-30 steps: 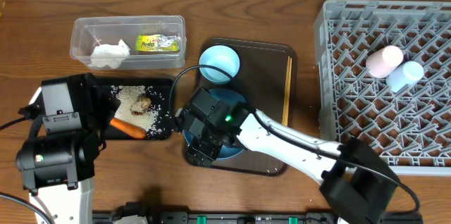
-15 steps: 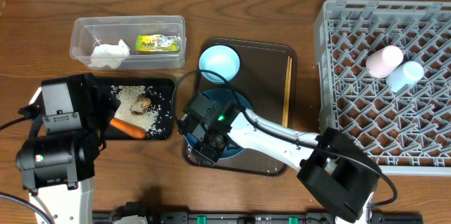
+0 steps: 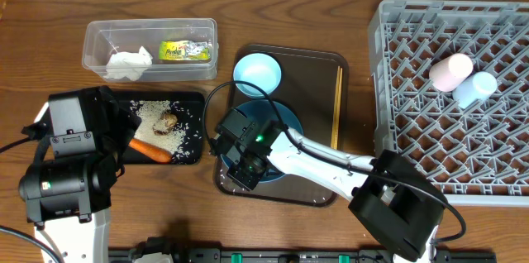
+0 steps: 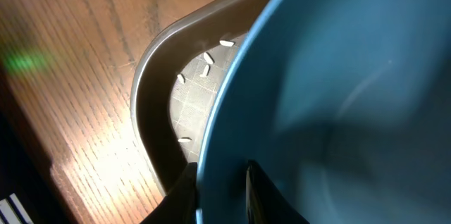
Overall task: Sort waste into correct bins and load items into the dishwasher rack
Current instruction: 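Grasp the rim of the large blue plate with the right gripper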
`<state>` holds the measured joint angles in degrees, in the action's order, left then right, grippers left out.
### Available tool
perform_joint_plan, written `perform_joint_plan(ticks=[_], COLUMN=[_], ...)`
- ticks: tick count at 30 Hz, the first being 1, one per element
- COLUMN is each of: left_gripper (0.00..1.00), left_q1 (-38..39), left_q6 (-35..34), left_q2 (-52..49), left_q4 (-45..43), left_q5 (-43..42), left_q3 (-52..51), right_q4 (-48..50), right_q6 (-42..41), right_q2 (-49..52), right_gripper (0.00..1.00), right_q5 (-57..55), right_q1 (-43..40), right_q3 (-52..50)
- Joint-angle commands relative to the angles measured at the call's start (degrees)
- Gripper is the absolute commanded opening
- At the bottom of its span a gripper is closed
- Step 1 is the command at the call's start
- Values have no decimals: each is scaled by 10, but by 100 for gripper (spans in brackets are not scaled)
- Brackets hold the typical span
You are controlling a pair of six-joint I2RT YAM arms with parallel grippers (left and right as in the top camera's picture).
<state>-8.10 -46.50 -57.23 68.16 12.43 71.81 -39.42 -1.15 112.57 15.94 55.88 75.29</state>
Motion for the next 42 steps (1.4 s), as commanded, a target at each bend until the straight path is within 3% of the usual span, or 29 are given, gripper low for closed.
perform_joint_plan(ticks=[1,4,13,21,34,42], left_gripper=[98,98,98,98,98,98], left_q1=[-2,-2,-2,-2,-2,-2], left_q6=[-1,-1,-1,-1,-1,-1], left_q2=[0,0,0,0,0,0], left_q4=[2,2,2,2,2,2], left_q5=[11,11,11,11,11,11], left_q3=[2,2,2,2,2,2], right_q4=[-3,0,8,8,-18,-58], right_q6=[-8,-26,-75,-83,-88,-69], right_q2=[2,2,1,-50,-265,-331], right_gripper=[14,1,1,1,1,1], right_q5=[-27,-30,-19,69,85,90], right_q1=[9,9,8,-27,-179,-283], right_q3=[4,4,9,20,20,20])
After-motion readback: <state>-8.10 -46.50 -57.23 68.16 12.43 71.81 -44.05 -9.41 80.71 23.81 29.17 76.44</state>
